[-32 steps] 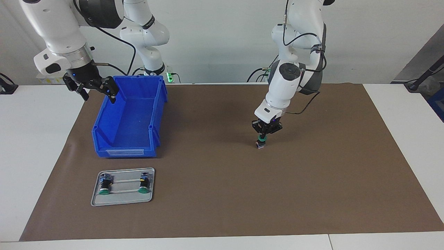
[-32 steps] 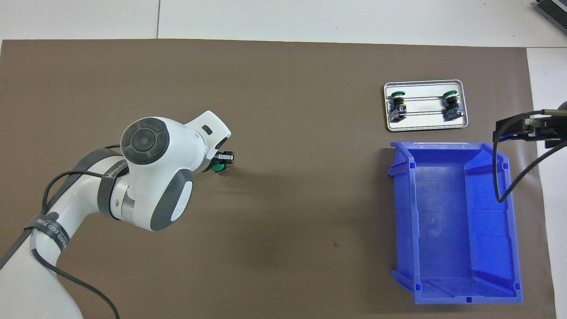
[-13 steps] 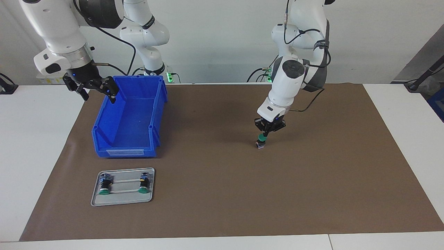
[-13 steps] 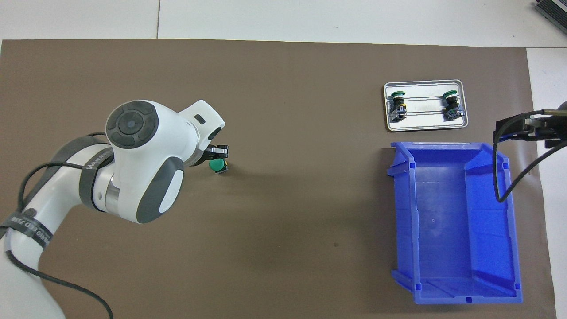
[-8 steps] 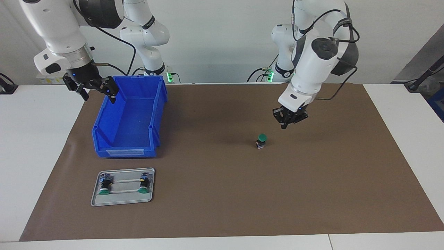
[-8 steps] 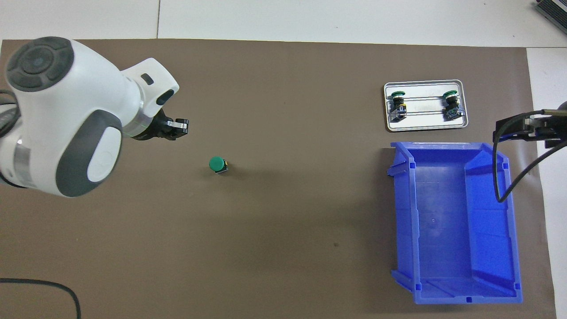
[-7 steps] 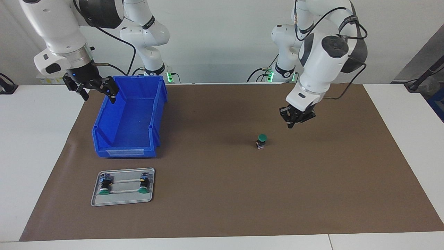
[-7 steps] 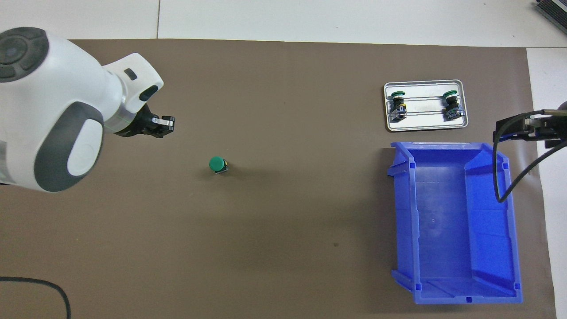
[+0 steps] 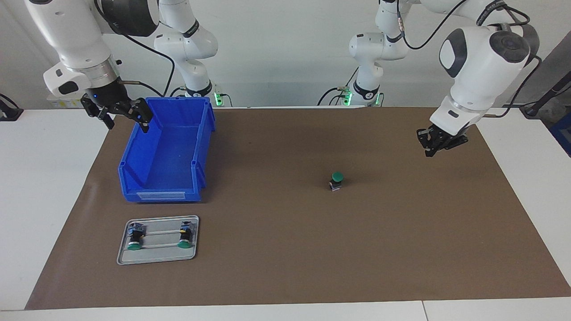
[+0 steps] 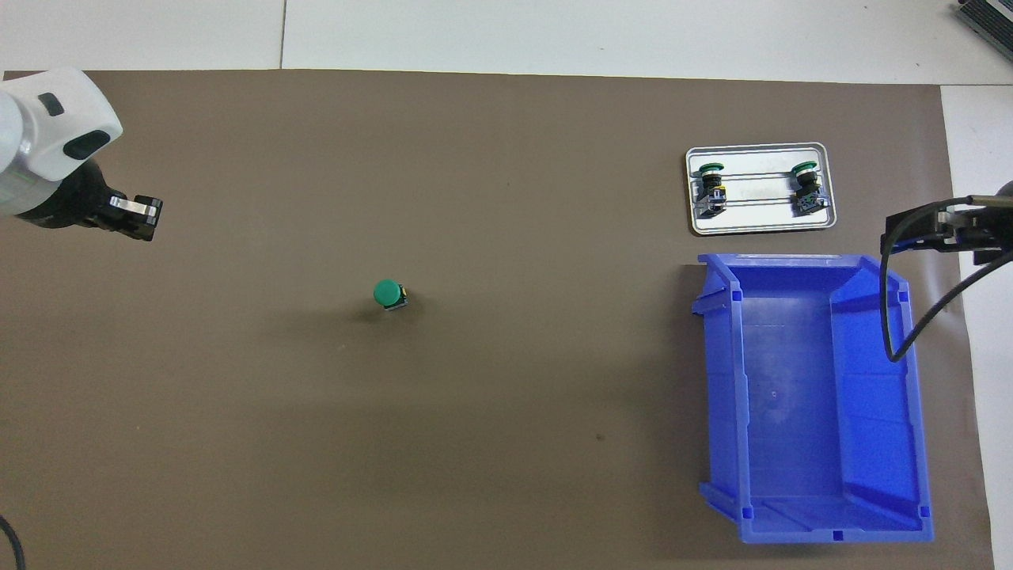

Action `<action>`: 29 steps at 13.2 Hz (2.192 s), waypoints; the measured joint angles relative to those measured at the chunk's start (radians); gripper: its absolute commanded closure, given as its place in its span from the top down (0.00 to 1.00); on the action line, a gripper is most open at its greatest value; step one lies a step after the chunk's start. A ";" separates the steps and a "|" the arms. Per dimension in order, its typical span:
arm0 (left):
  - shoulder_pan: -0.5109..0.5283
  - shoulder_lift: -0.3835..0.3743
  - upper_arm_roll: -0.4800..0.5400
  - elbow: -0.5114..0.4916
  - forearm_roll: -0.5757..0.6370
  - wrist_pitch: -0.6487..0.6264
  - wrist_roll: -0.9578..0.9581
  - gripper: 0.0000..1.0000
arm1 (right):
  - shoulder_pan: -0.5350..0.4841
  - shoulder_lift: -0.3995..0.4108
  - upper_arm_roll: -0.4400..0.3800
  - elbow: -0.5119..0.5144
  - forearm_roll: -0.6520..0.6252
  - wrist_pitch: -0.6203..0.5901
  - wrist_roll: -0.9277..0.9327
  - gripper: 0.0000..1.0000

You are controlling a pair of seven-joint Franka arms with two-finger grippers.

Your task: Place and press button with both arms

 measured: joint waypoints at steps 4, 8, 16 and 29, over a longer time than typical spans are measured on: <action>-0.001 -0.002 -0.015 0.119 0.000 -0.143 0.001 1.00 | 0.000 0.000 0.000 0.000 0.000 0.000 0.000 1.00; -0.003 -0.002 -0.021 0.116 -0.027 -0.107 0.001 1.00 | 0.010 0.000 0.001 0.000 0.002 0.001 -0.001 1.00; -0.003 -0.061 -0.020 -0.035 -0.039 0.018 0.001 1.00 | 0.239 0.015 0.008 -0.085 0.048 0.193 0.272 1.00; 0.036 -0.093 -0.008 -0.082 -0.039 0.000 0.000 1.00 | 0.709 0.422 0.019 -0.044 0.148 0.819 0.567 1.00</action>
